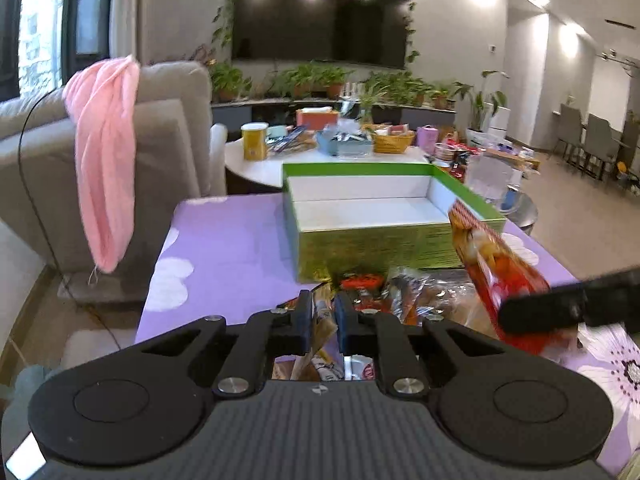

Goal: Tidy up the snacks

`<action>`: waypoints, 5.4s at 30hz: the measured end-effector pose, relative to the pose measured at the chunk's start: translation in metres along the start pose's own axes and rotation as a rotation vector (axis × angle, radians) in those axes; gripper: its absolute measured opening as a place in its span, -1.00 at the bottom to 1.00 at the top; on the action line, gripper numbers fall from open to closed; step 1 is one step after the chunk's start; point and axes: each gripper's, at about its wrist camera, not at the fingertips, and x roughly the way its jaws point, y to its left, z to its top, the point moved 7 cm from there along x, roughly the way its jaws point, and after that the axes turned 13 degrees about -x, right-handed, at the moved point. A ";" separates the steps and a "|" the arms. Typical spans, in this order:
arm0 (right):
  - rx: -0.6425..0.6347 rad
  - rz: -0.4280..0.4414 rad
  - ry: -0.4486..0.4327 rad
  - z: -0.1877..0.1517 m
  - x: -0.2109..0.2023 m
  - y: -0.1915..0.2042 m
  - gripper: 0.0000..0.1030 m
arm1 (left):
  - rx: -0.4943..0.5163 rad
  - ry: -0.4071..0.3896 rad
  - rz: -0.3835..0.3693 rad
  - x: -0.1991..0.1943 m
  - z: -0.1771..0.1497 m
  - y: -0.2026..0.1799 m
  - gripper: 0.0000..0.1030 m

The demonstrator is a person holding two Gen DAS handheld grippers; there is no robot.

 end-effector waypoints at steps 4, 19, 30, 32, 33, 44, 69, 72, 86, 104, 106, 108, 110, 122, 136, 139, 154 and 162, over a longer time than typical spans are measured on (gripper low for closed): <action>0.016 -0.020 -0.007 -0.002 -0.001 -0.010 -0.09 | -0.017 0.061 0.007 0.009 -0.012 0.001 -0.77; 0.059 -0.024 0.018 -0.011 -0.004 -0.024 -0.09 | 0.049 0.227 0.054 0.068 -0.036 0.003 -0.06; 0.061 -0.049 0.016 -0.003 0.002 -0.034 -0.09 | -0.001 0.132 -0.018 0.046 -0.013 -0.004 -0.59; 0.058 -0.056 0.007 0.002 0.003 -0.038 -0.09 | 0.000 0.092 -0.037 0.034 -0.003 -0.010 -0.59; 0.057 -0.059 0.001 0.006 0.004 -0.040 -0.09 | -0.002 0.070 -0.050 0.028 0.003 -0.013 -0.59; 0.013 -0.158 -0.072 0.057 0.019 -0.079 -0.09 | -0.015 -0.109 -0.028 0.037 0.070 -0.037 -0.58; -0.015 -0.212 0.017 0.083 0.114 -0.154 -0.06 | -0.029 0.026 0.035 0.201 0.087 -0.052 -0.50; -0.022 -0.235 0.005 0.082 0.115 -0.155 0.17 | -0.004 0.026 0.049 0.202 0.083 -0.050 -0.40; 0.000 -0.252 -0.050 0.082 0.066 -0.142 0.19 | -0.047 -0.044 0.086 0.137 0.093 -0.026 -0.30; -0.039 -0.231 -0.055 0.043 0.013 -0.087 0.19 | -0.118 0.005 0.153 0.055 0.042 0.021 -0.26; -0.038 -0.229 -0.046 0.036 0.010 -0.083 0.19 | -0.130 0.025 0.159 0.053 0.032 0.025 -0.26; -0.042 -0.227 -0.035 0.029 0.009 -0.079 0.19 | -0.140 0.038 0.161 0.050 0.024 0.028 -0.26; -0.049 -0.228 -0.025 0.023 0.007 -0.075 0.19 | -0.149 0.052 0.157 0.048 0.016 0.030 -0.26; -0.043 -0.217 0.033 -0.010 0.004 -0.059 0.19 | -0.160 0.110 0.131 0.048 -0.010 0.029 -0.26; -0.102 -0.201 0.093 -0.036 0.014 -0.038 0.19 | -0.323 0.216 0.091 0.101 -0.010 0.027 -0.23; -0.107 -0.199 0.085 -0.037 0.015 -0.037 0.20 | -0.413 0.263 0.065 0.110 -0.013 0.030 -0.49; -0.061 -0.207 0.131 -0.050 0.054 -0.037 0.20 | -0.386 0.087 0.012 0.056 0.004 0.039 -0.92; 0.018 -0.272 0.155 -0.058 0.070 -0.035 0.19 | -0.368 0.040 0.014 0.036 0.008 0.043 -0.92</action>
